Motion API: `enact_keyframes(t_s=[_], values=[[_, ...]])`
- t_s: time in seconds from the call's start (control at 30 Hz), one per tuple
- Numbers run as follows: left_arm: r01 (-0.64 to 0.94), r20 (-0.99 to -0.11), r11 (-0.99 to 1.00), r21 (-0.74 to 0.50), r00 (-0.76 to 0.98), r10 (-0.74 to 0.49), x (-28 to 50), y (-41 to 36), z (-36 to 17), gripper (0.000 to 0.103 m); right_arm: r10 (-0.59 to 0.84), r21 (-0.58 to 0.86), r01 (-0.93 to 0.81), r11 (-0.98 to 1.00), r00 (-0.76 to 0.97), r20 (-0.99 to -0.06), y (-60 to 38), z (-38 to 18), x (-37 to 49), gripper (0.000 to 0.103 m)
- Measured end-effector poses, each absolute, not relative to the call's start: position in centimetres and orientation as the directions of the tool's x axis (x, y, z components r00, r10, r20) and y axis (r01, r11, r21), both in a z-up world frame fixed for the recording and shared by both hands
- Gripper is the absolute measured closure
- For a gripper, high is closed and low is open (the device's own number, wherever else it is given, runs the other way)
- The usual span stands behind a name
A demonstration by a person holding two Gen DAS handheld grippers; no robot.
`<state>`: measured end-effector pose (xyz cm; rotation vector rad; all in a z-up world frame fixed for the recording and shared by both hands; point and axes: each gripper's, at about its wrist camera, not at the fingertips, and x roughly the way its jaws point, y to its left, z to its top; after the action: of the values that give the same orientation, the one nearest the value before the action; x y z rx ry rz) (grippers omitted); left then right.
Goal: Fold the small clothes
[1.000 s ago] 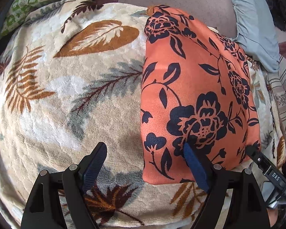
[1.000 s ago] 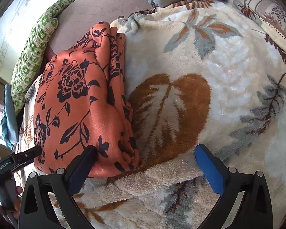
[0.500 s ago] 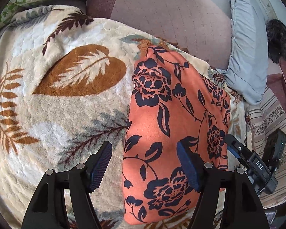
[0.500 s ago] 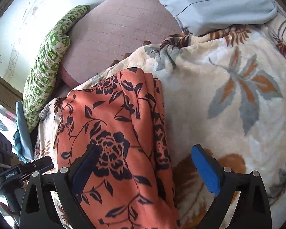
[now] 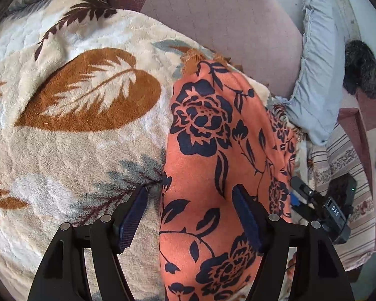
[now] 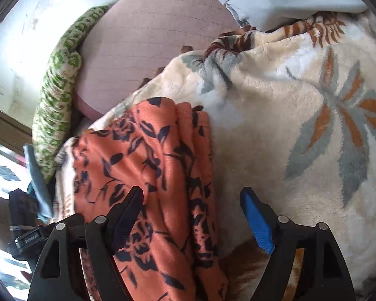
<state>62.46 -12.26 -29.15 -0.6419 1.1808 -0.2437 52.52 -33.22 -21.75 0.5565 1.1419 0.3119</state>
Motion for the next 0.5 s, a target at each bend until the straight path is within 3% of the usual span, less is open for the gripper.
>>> enact_keyframes(t_s=[0.07,0.17,0.27,0.37,0.4,0.47,0.5], values=[[-0.16,-0.74,0.747,-0.645,0.377,-0.557,62.3,-11.6,-30.0,0.032,0.605,0.662,0.045,0.748,0.364,-0.708,-34.4,-22.3,51.9,0.021],[-0.22,-0.715,0.685,-0.694,0.314,-0.624,62.7,-12.0,-33.0,0.032,0.644,0.686,0.028,0.727,0.318,-0.696,-34.4,-23.7,51.1,0.021],[-0.211,-0.702,0.672,-0.71,0.286,-0.652,63.0,-13.3,-34.6,0.032,0.749,0.765,-0.047,0.643,0.25,-0.614,-32.5,-24.7,50.1,0.022],[-0.187,-0.738,0.719,-0.669,0.286,-0.612,63.9,-14.7,-34.5,0.028,0.694,0.688,-0.138,0.712,0.281,-0.662,-30.7,-24.1,49.2,0.021],[-0.187,-0.749,0.732,-0.655,0.283,-0.598,64.2,-15.0,-34.6,0.028,0.679,0.676,-0.127,0.726,0.283,-0.677,-30.7,-24.5,49.3,0.025],[-0.197,-0.765,0.746,-0.636,0.288,-0.577,64.3,-15.4,-34.4,0.032,0.66,0.666,-0.096,0.739,0.299,-0.689,-30.6,-24.6,49.5,0.029],[-0.194,-0.772,0.756,-0.626,0.294,-0.564,64.3,-15.5,-34.1,0.041,0.639,0.645,-0.094,0.758,0.303,-0.707,-30.3,-24.3,49.5,0.033]])
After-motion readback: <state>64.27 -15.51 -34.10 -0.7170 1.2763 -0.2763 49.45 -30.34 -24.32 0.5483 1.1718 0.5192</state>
